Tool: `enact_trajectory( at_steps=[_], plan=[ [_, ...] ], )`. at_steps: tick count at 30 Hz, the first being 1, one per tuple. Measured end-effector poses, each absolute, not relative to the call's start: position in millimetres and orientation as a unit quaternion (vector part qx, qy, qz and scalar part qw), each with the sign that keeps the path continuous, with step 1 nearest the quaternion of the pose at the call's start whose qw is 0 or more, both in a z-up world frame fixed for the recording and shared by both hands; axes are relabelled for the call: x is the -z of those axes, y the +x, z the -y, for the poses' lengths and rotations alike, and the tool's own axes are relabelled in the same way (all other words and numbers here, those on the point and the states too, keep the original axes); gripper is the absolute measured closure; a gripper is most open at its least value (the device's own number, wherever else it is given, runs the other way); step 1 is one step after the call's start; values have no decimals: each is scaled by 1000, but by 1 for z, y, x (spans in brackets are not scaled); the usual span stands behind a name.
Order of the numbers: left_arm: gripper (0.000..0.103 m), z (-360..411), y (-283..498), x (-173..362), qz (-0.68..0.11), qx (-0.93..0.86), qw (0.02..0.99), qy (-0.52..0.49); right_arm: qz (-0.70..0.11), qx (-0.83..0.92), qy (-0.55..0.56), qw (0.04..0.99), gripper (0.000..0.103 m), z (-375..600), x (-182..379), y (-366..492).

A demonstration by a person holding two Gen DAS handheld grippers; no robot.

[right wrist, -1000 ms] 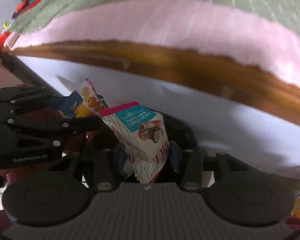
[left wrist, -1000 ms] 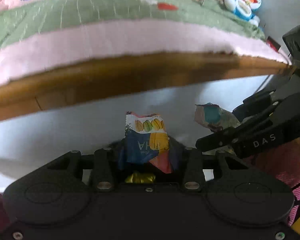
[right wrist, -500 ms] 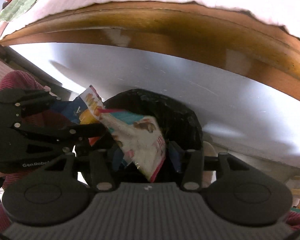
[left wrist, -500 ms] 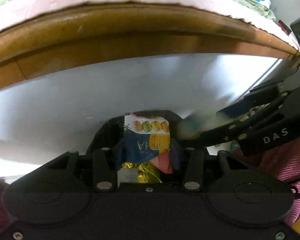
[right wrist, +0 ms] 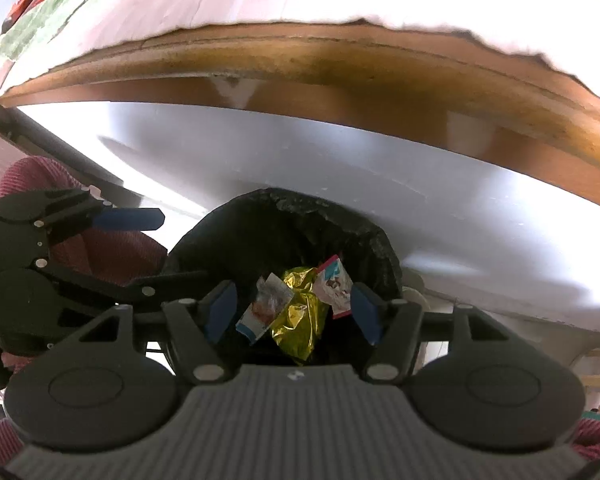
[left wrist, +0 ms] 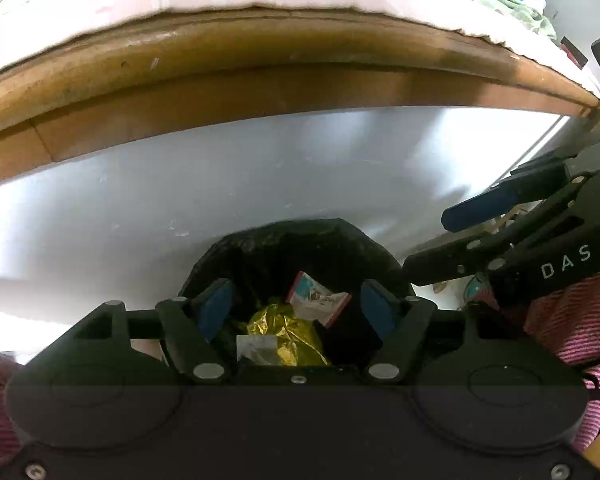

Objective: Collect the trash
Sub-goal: 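Open both tools over the bin to drop the packets, then raise both open tools back over the blanket toward the green wrappers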

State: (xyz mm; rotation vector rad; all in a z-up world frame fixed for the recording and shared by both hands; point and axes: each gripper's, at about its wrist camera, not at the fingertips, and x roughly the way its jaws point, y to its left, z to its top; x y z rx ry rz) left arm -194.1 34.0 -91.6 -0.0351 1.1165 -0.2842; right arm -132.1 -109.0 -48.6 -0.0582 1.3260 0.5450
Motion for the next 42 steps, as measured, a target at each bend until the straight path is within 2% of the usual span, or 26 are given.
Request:
enact_trajectory(
  at_steps=[12, 16, 19, 23, 32, 42],
  plan=[
    [33, -37, -202, 74, -516, 143, 844, -17, -597, -253, -11, 761, 27, 115, 33, -135],
    [33, -47, -206, 37, -496, 170, 850, -56, -586, -278, 36, 760, 23, 129, 4, -132],
    [32, -54, -205, -2, -456, 191, 867, -65, -552, -297, 59, 777, 17, 144, -30, -129],
    [30, -58, -191, -42, -412, 201, 887, -63, -499, -292, 63, 814, 16, 160, -65, -118],
    [31, -61, -119, -97, -329, 158, 928, -70, -428, -230, 38, 873, 16, 175, -103, -75],
    [31, -72, 14, -137, -310, 117, 938, -98, -391, -187, 67, 899, 16, 190, -157, 19]
  ],
)
